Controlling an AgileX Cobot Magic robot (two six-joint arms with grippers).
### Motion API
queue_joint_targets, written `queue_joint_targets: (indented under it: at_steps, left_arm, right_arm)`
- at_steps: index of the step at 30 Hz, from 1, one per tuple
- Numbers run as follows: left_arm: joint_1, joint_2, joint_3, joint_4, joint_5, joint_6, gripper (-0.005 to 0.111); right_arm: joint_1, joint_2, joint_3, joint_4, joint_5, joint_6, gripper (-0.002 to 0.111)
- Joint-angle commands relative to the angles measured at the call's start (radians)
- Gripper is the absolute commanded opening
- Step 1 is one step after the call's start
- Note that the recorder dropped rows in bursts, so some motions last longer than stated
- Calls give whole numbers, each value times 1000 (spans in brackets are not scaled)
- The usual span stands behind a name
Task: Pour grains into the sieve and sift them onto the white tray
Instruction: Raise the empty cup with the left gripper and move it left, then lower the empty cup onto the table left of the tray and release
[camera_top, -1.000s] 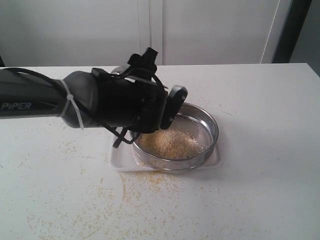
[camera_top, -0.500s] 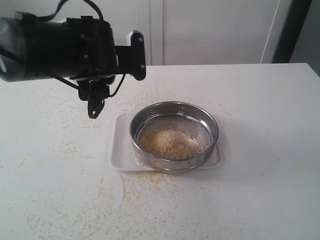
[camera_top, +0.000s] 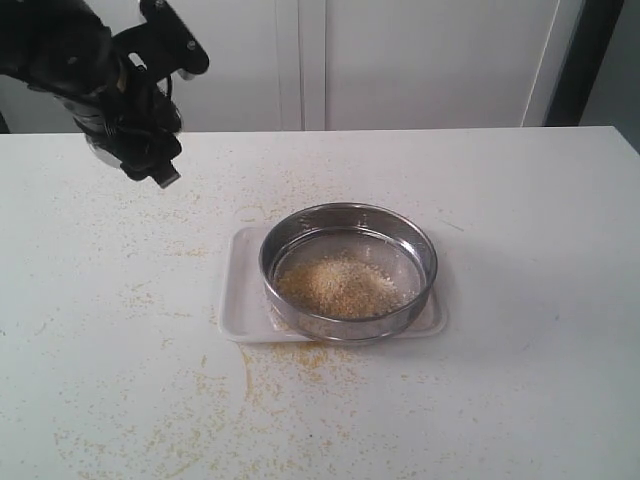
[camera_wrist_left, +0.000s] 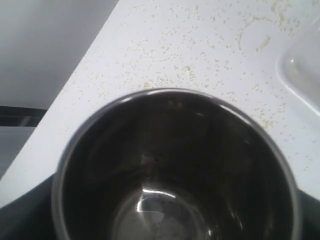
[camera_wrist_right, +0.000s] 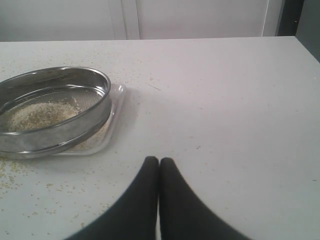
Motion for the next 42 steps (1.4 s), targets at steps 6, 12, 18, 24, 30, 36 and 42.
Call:
queue_joint_targets:
  at_steps: [6, 12, 18, 24, 30, 36, 42]
  left_arm:
    - [57, -17, 36, -279, -259, 15, 0]
    - [101, -17, 170, -391, -531, 8, 0]
    - [176, -17, 312, -391, -912, -139, 0]
    - [258, -3, 435, -391, -1112, -204, 0]
    - [284, 75, 467, -408, -1274, -278, 0]
    - [284, 171, 467, -404, -1347, -277, 0]
    - [284, 258, 467, -411, -1412, -277, 0]
  right_arm:
    - [3, -7, 5, 0, -4, 2, 0]
    - [3, -7, 5, 0, -4, 2, 0]
    - [3, -7, 5, 0, -4, 2, 0]
    - [3, -7, 5, 0, -4, 2, 0]
    - [3, -7, 5, 0, -4, 2, 0]
    - [3, -7, 5, 0, -4, 2, 0]
    - [3, -7, 5, 0, -4, 2, 0]
